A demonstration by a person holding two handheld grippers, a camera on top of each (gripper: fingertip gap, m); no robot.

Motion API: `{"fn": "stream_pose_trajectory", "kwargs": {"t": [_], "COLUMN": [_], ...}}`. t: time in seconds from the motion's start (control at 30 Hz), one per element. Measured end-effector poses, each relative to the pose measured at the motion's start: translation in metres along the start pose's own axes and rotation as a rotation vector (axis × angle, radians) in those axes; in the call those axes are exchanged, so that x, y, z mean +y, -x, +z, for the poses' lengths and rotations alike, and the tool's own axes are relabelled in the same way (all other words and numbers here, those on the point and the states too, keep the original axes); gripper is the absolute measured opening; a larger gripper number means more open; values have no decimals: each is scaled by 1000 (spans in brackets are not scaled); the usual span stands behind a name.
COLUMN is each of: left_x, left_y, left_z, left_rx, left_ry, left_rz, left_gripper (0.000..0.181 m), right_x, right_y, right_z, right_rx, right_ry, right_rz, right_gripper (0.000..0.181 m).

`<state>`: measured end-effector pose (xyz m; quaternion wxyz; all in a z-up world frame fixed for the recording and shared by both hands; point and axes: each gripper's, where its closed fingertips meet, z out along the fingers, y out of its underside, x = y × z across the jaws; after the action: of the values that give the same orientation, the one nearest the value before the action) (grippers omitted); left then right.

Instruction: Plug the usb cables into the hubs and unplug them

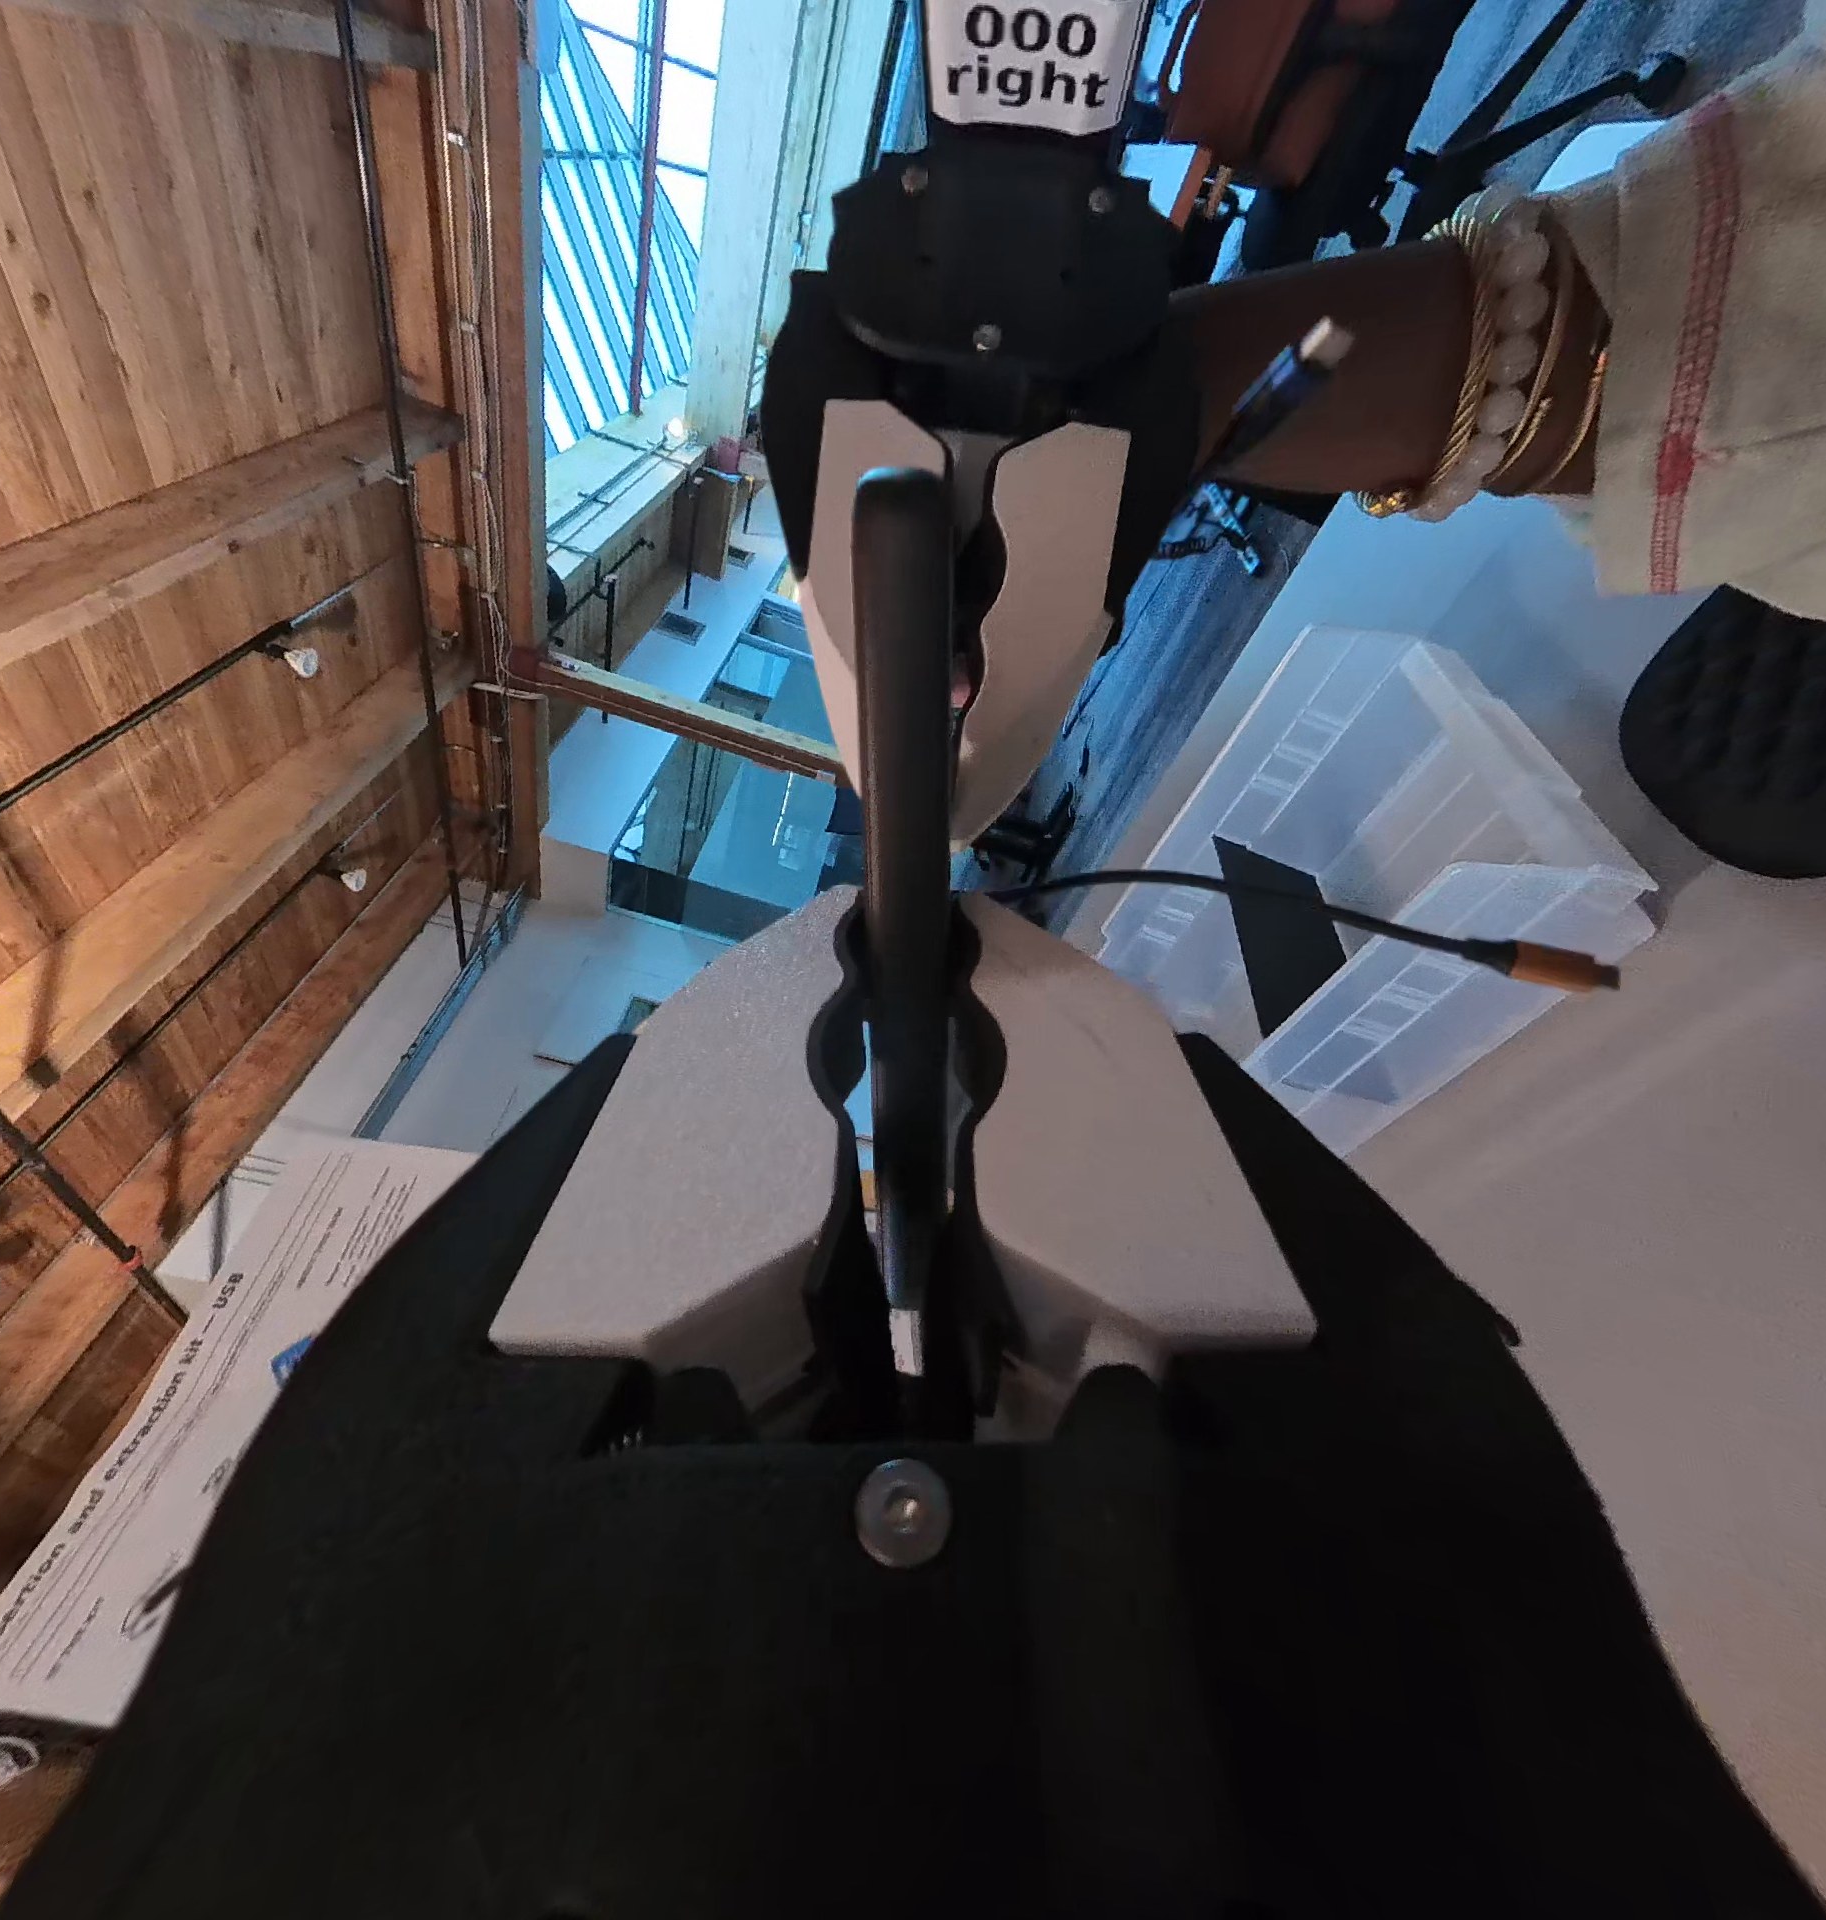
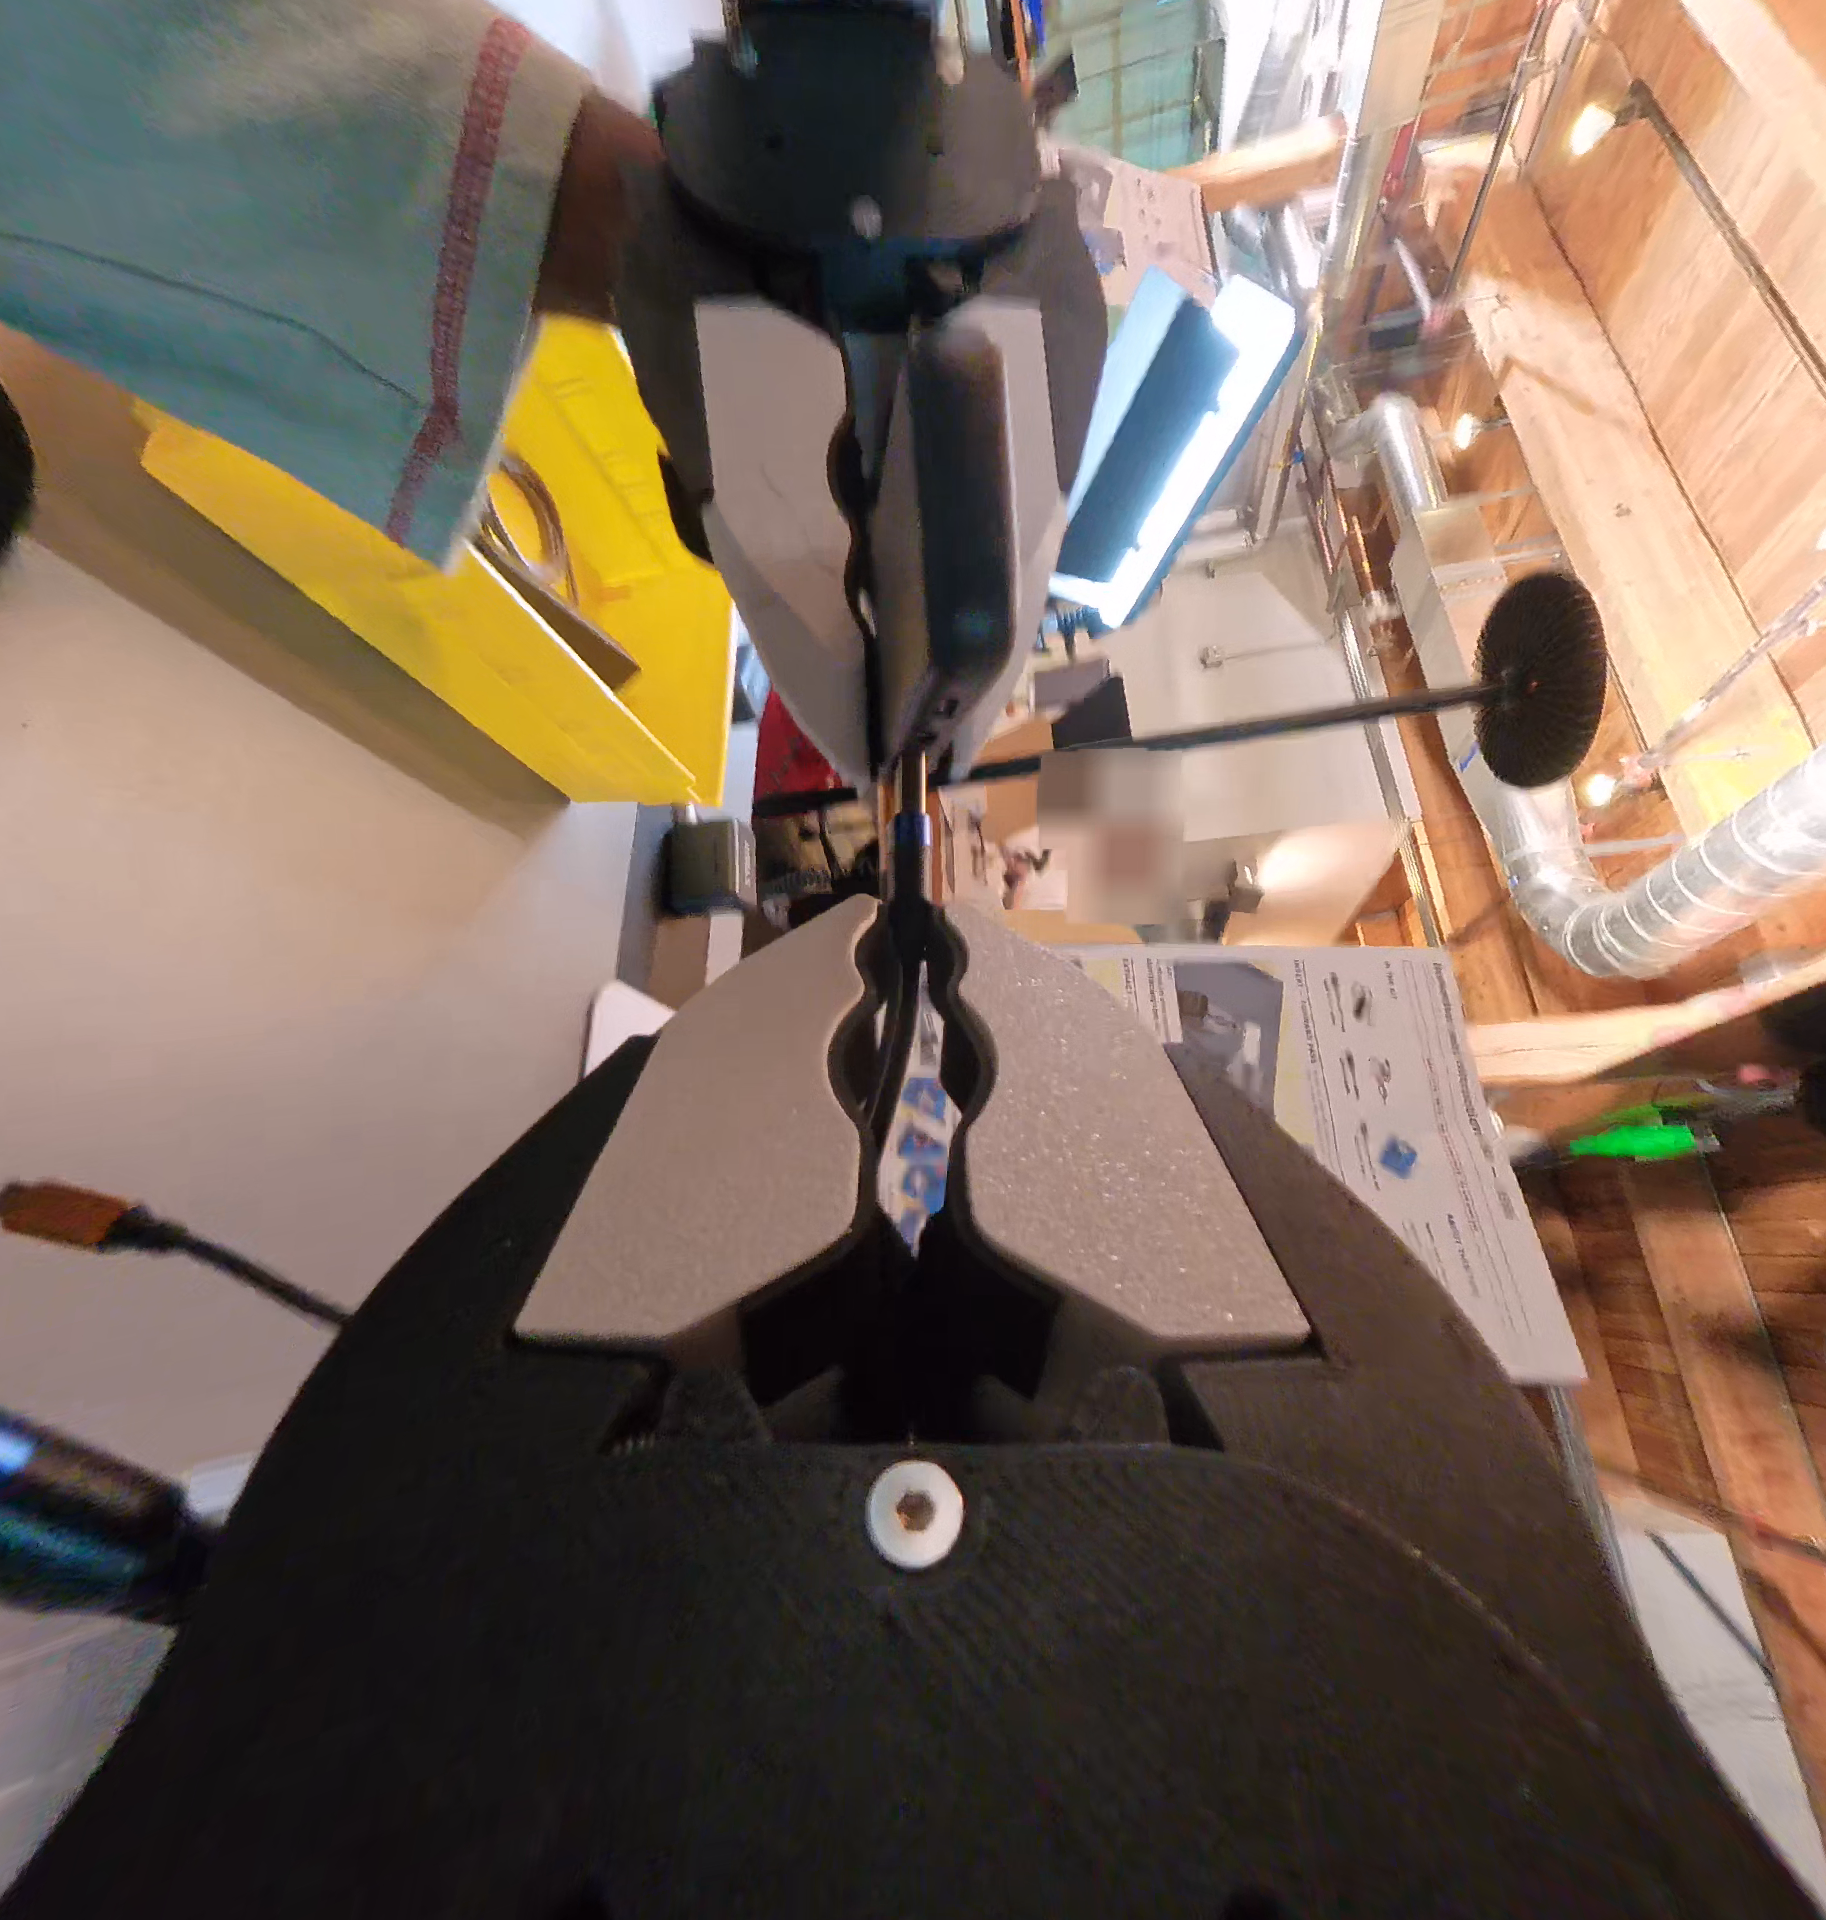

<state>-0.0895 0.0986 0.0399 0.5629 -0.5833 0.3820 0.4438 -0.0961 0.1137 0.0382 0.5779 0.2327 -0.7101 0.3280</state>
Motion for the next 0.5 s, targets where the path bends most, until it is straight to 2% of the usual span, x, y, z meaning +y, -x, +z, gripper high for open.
{"fn": "stream_pose_trajectory", "kwargs": {"t": [0.07, 0.1, 0.17, 0.27, 0.4, 0.5], "left_x": [8, 9, 4, 9, 30, 42], "left_y": [6, 9, 13, 21, 40, 47], "left_z": [-7, -11, -15, -15, -21, -29], "left_rx": [-33, -45, -59, -114, -231, -279], "left_ry": [36, 31, -3, 33, 129, 186], "left_rz": [-6, -21, -41, -42, -85, -97], "left_gripper": [12, 12, 12, 12, 12, 12], "right_x": [23, 30, 30, 47, 104, 153], "right_y": [-5, -8, -15, -26, -32, -11], "right_z": [-4, -8, -15, -29, -55, -67], "right_rx": [32, 47, 77, 141, 214, 167], "right_ry": [107, 114, 43, 50, 139, 231], "right_rz": [-1, 20, 81, 155, 337, 481], "right_gripper": [7, 6, 6, 7, 7, 7]}}
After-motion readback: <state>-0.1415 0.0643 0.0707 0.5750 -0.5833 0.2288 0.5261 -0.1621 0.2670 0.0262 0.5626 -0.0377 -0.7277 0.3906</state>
